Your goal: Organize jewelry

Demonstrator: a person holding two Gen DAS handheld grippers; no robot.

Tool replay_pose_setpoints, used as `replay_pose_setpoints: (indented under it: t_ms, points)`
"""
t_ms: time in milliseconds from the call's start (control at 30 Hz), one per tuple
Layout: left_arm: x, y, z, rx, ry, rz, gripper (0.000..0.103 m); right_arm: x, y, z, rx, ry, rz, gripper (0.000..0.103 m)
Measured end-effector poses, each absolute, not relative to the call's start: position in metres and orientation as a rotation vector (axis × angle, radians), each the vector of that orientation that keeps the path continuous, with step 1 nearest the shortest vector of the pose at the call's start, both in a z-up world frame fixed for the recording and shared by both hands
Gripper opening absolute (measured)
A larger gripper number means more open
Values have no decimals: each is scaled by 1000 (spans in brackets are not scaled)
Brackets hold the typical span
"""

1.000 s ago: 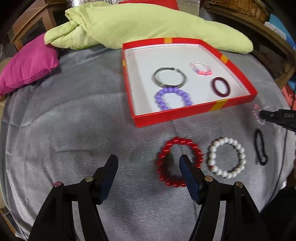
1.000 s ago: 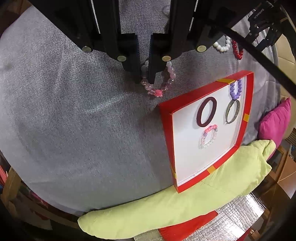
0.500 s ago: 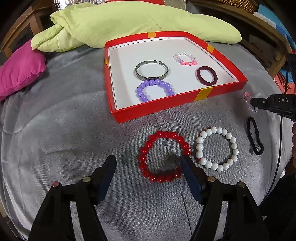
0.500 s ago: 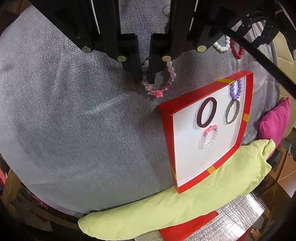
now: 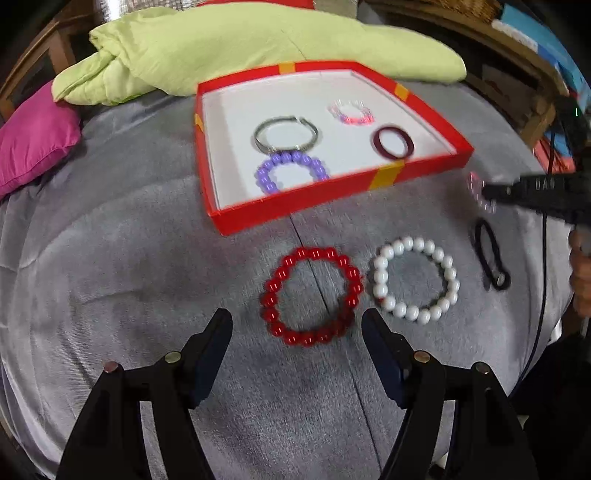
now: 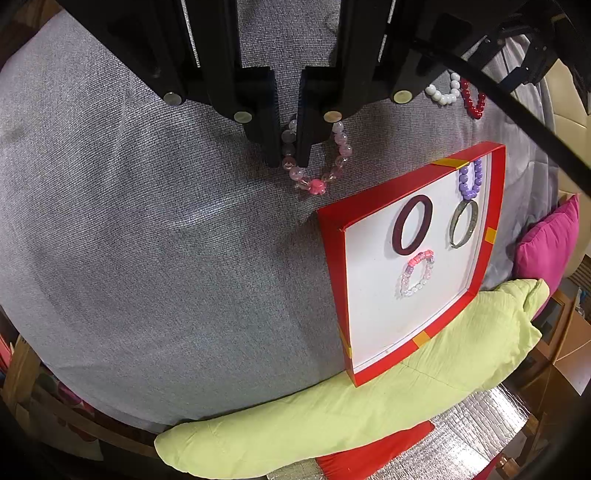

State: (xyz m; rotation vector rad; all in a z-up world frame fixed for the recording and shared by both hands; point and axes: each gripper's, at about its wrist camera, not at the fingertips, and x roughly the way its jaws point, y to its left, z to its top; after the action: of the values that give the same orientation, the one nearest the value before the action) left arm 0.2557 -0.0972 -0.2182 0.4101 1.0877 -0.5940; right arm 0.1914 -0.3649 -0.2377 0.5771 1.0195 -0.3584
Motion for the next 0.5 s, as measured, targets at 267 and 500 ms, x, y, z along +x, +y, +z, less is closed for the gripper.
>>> replay_pose_setpoints:
  t_ms: [267,500]
  points:
    - [262,-97,-224,399,1091,-582,73,192,-364,-238,573,1019,-359,9]
    - [270,-97,-225,359,1058,-578,64,192,-362,-237,581,1010,-346,9]
